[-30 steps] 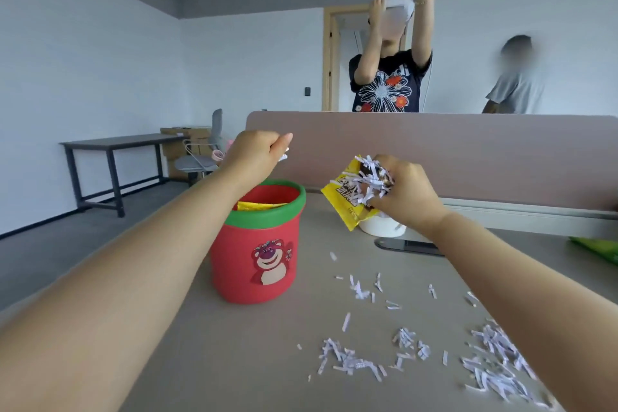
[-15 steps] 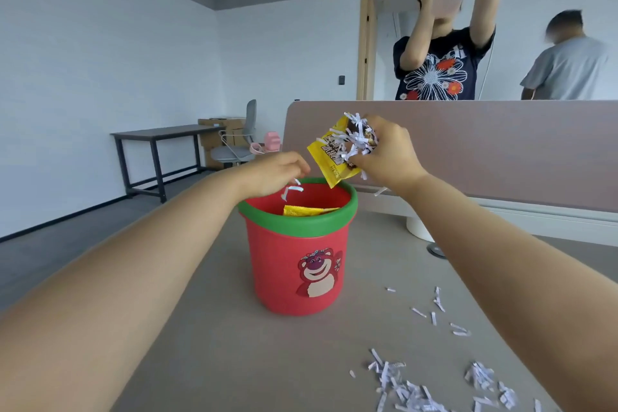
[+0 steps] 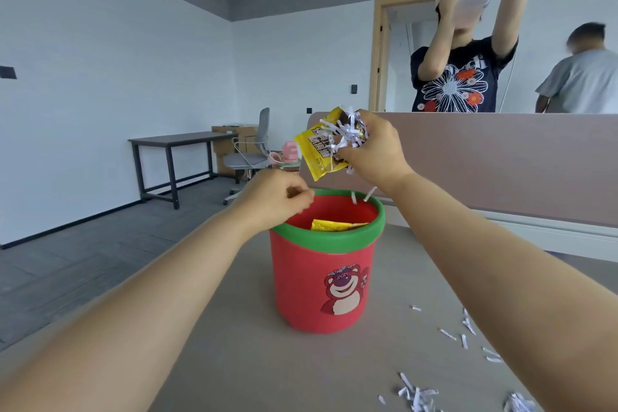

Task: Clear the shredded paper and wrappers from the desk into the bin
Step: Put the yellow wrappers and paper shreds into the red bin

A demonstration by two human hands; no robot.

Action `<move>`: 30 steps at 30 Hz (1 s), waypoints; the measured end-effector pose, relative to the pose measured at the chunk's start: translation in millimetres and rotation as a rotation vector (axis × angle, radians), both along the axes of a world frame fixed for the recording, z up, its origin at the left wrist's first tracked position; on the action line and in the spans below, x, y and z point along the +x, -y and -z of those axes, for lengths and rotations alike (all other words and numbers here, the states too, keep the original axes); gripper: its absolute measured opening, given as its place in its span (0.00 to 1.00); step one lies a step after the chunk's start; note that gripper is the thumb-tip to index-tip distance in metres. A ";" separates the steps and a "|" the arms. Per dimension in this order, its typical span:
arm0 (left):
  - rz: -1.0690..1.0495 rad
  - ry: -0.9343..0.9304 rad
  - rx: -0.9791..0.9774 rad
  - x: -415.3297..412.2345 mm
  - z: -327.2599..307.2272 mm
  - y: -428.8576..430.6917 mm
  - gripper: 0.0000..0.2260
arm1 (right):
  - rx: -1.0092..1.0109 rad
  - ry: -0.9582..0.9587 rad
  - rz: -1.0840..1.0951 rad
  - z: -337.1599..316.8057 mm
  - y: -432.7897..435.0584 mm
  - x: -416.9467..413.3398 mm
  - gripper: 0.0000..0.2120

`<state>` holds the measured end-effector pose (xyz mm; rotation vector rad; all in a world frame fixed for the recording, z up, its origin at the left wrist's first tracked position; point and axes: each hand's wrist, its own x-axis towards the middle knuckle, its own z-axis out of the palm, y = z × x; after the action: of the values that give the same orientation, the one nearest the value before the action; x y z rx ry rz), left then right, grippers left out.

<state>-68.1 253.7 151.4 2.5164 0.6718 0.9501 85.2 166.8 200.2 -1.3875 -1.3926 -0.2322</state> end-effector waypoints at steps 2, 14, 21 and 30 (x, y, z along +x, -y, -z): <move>-0.098 0.097 0.070 -12.6 6.1 0.2 0.10 | -0.064 0.041 -0.010 9.7 -1.9 -4.2 0.09; -0.139 0.190 0.343 -30.9 41.7 11.9 0.21 | -0.797 0.292 -0.055 29.0 -6.9 -7.8 0.26; -0.181 0.155 0.369 -30.1 45.8 14.9 0.25 | -0.772 0.331 -0.083 34.6 -5.1 -6.3 0.21; -0.190 0.131 0.345 -27.3 47.9 18.1 0.27 | -0.486 0.249 -0.043 41.5 6.2 -5.1 0.17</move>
<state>-95.4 235.6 103.5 2.6845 0.7726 1.3913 80.1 160.7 158.7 -1.7664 -1.7622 -0.0361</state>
